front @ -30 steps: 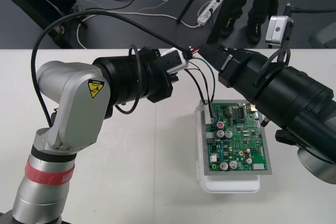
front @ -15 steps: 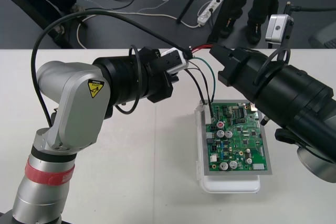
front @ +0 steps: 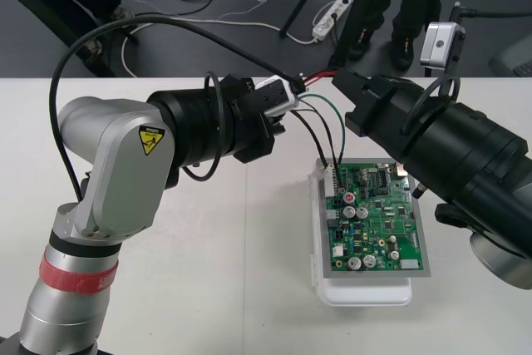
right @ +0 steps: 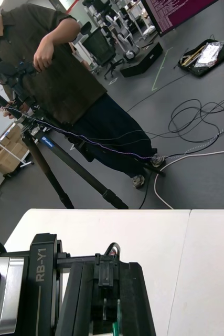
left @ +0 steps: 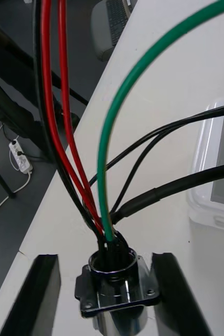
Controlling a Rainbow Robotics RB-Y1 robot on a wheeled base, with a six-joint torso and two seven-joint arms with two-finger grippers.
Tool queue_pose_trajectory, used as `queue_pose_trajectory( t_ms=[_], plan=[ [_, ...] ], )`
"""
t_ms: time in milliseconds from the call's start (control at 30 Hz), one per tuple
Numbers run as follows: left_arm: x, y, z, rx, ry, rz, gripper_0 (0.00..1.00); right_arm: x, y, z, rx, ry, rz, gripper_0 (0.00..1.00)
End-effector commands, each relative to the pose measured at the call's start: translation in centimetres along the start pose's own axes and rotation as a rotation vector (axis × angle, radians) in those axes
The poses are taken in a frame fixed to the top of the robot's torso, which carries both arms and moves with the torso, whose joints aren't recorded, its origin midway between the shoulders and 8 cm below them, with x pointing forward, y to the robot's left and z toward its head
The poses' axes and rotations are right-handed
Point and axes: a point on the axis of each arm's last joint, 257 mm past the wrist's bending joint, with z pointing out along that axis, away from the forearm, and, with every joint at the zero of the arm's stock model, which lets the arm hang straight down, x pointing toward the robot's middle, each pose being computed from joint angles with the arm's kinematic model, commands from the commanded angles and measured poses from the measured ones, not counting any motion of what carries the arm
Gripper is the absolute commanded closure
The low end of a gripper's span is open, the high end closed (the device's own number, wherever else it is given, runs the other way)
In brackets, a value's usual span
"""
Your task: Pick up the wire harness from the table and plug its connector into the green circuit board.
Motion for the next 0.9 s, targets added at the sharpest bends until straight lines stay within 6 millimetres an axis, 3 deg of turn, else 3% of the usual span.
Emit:
queue_pose_trajectory(
  t_ms=[33, 600, 900],
  plan=[
    [-1.8, 0.9, -0.8, -0.046, -0.054, -0.017, 0.0, -1.1, 1.6, 0.4, -0.038, -0.023, 0.003, 1.0],
    [-2.1, 1.4, -1.3, -0.051, -0.073, -0.037, 0.0, -1.5, 1.9, 0.3, -0.06, -0.029, -0.05, 1.0],
    [-2.0, 2.4, -3.4, -0.014, -0.153, -0.106, 0.0, -3.0, 1.3, -1.6, -0.136, -0.036, -0.107, 1.0]
  ],
)
